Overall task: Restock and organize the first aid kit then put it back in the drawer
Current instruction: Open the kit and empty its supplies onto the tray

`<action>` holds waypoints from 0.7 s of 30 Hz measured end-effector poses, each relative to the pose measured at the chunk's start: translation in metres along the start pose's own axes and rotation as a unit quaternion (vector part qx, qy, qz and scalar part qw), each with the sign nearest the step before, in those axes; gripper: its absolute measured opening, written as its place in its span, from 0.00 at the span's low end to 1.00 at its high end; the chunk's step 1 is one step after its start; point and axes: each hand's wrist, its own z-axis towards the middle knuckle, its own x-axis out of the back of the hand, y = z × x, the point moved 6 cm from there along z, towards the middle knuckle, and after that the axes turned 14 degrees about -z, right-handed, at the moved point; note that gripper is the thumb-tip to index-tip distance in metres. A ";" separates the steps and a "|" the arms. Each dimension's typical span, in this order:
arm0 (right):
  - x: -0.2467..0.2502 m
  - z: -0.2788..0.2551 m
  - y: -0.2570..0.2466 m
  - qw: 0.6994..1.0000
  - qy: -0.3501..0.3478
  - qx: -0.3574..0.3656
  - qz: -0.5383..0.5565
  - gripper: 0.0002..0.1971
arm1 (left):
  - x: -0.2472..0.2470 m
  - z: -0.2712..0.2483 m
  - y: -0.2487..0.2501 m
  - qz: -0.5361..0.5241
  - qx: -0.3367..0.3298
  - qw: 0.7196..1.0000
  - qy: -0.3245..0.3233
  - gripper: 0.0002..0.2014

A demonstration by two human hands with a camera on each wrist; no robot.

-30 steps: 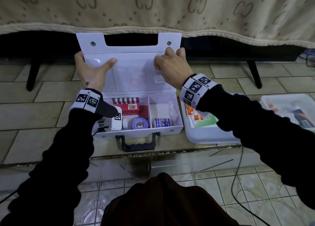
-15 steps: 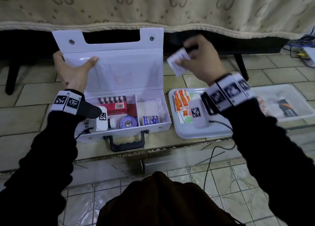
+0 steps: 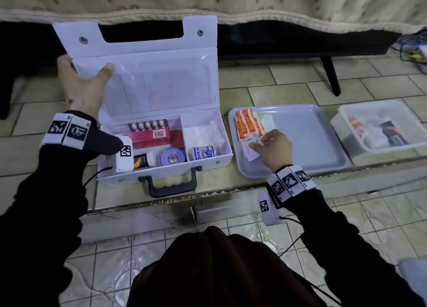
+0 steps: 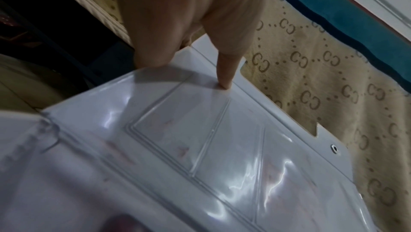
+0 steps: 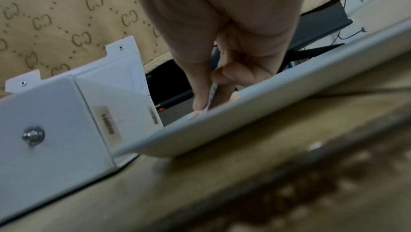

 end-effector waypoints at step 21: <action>-0.011 -0.011 -0.115 0.965 -0.040 0.214 -0.145 0.08 | 0.013 -0.002 -0.008 0.056 0.084 0.987 -0.126 0.30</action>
